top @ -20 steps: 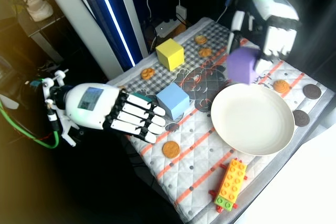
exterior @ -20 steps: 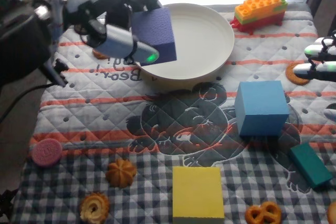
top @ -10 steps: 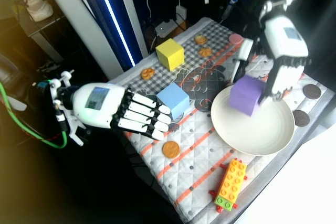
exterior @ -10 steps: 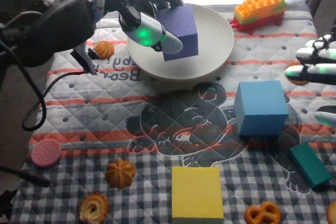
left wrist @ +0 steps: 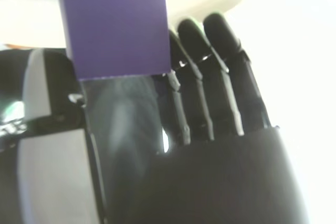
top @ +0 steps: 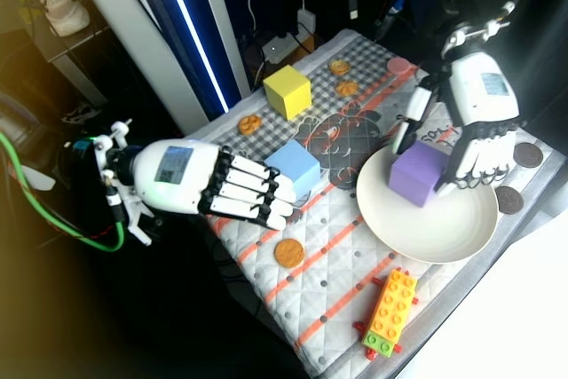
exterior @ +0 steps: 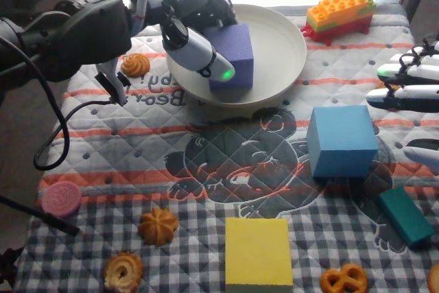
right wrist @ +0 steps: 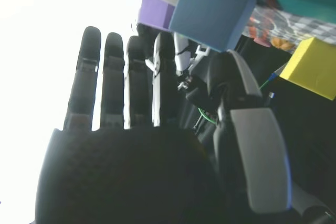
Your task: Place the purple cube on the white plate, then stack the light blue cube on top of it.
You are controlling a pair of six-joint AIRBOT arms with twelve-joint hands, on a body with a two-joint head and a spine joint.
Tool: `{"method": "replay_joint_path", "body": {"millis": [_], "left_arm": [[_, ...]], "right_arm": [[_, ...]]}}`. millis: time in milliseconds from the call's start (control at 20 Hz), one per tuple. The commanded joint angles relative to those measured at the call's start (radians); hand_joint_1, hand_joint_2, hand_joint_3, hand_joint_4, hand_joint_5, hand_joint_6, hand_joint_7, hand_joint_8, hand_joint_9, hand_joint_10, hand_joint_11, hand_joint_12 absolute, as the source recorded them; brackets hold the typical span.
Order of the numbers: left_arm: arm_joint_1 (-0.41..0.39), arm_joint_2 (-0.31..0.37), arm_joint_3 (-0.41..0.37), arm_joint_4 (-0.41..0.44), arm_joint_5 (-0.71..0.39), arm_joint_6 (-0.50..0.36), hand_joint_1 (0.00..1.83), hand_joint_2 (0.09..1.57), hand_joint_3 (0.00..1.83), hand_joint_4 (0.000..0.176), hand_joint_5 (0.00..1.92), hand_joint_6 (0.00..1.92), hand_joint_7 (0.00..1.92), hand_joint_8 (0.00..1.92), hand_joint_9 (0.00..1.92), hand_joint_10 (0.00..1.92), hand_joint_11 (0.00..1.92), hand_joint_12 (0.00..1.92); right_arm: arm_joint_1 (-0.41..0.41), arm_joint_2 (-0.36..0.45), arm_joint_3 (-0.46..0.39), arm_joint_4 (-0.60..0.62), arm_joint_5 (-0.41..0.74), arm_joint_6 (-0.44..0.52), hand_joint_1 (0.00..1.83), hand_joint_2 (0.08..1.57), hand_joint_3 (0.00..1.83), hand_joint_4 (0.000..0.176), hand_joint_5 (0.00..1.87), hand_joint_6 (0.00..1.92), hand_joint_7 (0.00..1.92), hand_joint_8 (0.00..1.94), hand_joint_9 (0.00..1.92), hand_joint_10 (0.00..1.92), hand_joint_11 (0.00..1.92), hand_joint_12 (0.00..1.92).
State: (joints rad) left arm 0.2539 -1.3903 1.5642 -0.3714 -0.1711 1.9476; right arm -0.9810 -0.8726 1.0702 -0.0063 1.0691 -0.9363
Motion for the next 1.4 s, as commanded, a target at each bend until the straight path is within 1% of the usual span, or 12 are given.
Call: {"method": "replay_joint_path", "body": {"millis": [0, 50, 100, 250, 350, 500, 700, 800, 950, 1050, 1250, 1350], "left_arm": [[0.0, 0.006, 0.0, 0.0, -0.112, -0.003, 1.05, 1.06, 0.0, 0.109, 0.52, 0.03, 0.47, 0.37, 0.37, 0.69, 0.15, 1.13], [0.002, 0.006, -0.002, 0.0, -0.118, -0.003, 1.04, 1.02, 0.0, 0.158, 0.4, 0.0, 0.44, 0.12, 0.36, 0.47, 0.03, 1.16], [0.004, 0.007, -0.004, 0.0, -0.124, -0.003, 1.04, 0.99, 0.0, 0.172, 0.32, 0.0, 0.39, 0.02, 0.38, 0.3, 0.0, 1.14], [0.011, 0.018, -0.018, 0.0, -0.143, -0.003, 0.95, 0.94, 0.0, 0.176, 0.01, 0.0, 0.02, 0.0, 0.22, 0.03, 0.0, 0.68], [0.019, 0.034, -0.038, -0.003, -0.162, -0.003, 0.94, 0.92, 0.0, 0.176, 0.0, 0.0, 0.0, 0.0, 0.02, 0.0, 0.0, 0.37], [0.052, 0.133, -0.158, -0.005, -0.257, -0.003, 0.89, 0.9, 0.0, 0.176, 0.0, 0.0, 0.0, 0.0, 0.0, 0.0, 0.0, 0.03], [0.144, 0.297, -0.362, 0.035, -0.429, -0.03, 0.83, 0.9, 0.0, 0.176, 0.0, 0.0, 0.0, 0.0, 0.0, 0.0, 0.0, 0.0], [0.21, 0.376, -0.446, 0.049, -0.52, -0.083, 0.79, 0.9, 0.0, 0.176, 0.0, 0.0, 0.0, 0.0, 0.0, 0.0, 0.0, 0.0], [0.334, 0.488, -0.542, 0.08, -0.622, -0.245, 0.76, 0.93, 0.01, 0.176, 0.0, 0.0, 0.0, 0.0, 0.0, 0.0, 0.0, 0.0], [0.4, 0.538, -0.574, 0.106, -0.668, -0.367, 0.87, 0.93, 0.0, 0.176, 0.0, 0.0, 0.0, 0.0, 0.0, 0.0, 0.0, 0.0], [0.489, 0.613, -0.659, 0.143, -0.728, -0.434, 0.86, 0.92, 0.0, 0.176, 0.0, 0.0, 0.0, 0.0, 0.0, 0.0, 0.0, 0.0], [0.502, 0.622, -0.679, 0.155, -0.741, -0.434, 0.84, 0.91, 0.0, 0.176, 0.0, 0.0, 0.0, 0.0, 0.0, 0.0, 0.0, 0.0]], "right_arm": [[0.014, 0.0, 0.005, 0.017, 0.117, 0.008, 0.56, 1.31, 0.0, 0.049, 0.55, 0.0, 0.37, 0.0, 0.35, 0.01, 0.2, 0.5], [0.014, -0.003, 0.007, 0.017, 0.117, 0.011, 0.57, 1.31, 0.0, 0.052, 0.54, 0.0, 0.37, 0.01, 0.36, 0.01, 0.2, 0.5], [0.014, -0.004, 0.008, 0.017, 0.117, 0.013, 0.52, 1.31, 0.0, 0.058, 0.54, 0.0, 0.38, 0.01, 0.36, 0.01, 0.2, 0.49], [0.017, -0.006, 0.01, 0.017, 0.117, 0.024, 0.56, 1.29, 0.0, 0.064, 0.55, 0.0, 0.41, 0.01, 0.39, 0.01, 0.21, 0.48], [0.018, -0.01, 0.013, 0.017, 0.117, 0.041, 0.56, 1.29, 0.0, 0.116, 0.51, 0.0, 0.4, 0.0, 0.38, 0.0, 0.19, 0.58], [0.034, -0.017, 0.016, 0.017, 0.12, 0.062, 0.56, 1.29, 0.0, 0.126, 0.48, 0.0, 0.37, 0.0, 0.35, 0.0, 0.08, 0.8], [0.059, -0.021, 0.015, 0.013, 0.147, 0.09, 0.52, 1.27, 0.0, 0.124, 0.44, 0.0, 0.32, 0.0, 0.28, 0.0, 0.0, 0.72], [0.069, -0.026, 0.015, 0.012, 0.149, 0.098, 0.42, 1.2, 0.0, 0.152, 0.35, 0.0, 0.27, 0.0, 0.26, 0.0, 0.02, 0.77], [0.088, -0.037, 0.016, -0.005, 0.133, 0.1, 0.44, 1.13, 0.0, 0.166, 0.31, 0.0, 0.24, 0.0, 0.19, 0.0, 0.02, 0.83], [0.107, -0.049, 0.02, -0.018, 0.105, 0.1, 0.26, 1.11, 0.0, 0.149, 0.26, 0.0, 0.17, 0.0, 0.12, 0.0, 0.0, 0.55], [0.126, -0.091, 0.061, -0.024, 0.019, 0.132, 0.47, 1.08, 0.0, 0.173, 0.22, 0.0, 0.16, 0.0, 0.17, 0.0, 0.0, 0.53], [0.135, -0.11, 0.078, -0.026, -0.011, 0.142, 0.6, 1.05, 0.0, 0.144, 0.26, 0.01, 0.19, 0.01, 0.2, 0.01, 0.07, 0.56]]}}
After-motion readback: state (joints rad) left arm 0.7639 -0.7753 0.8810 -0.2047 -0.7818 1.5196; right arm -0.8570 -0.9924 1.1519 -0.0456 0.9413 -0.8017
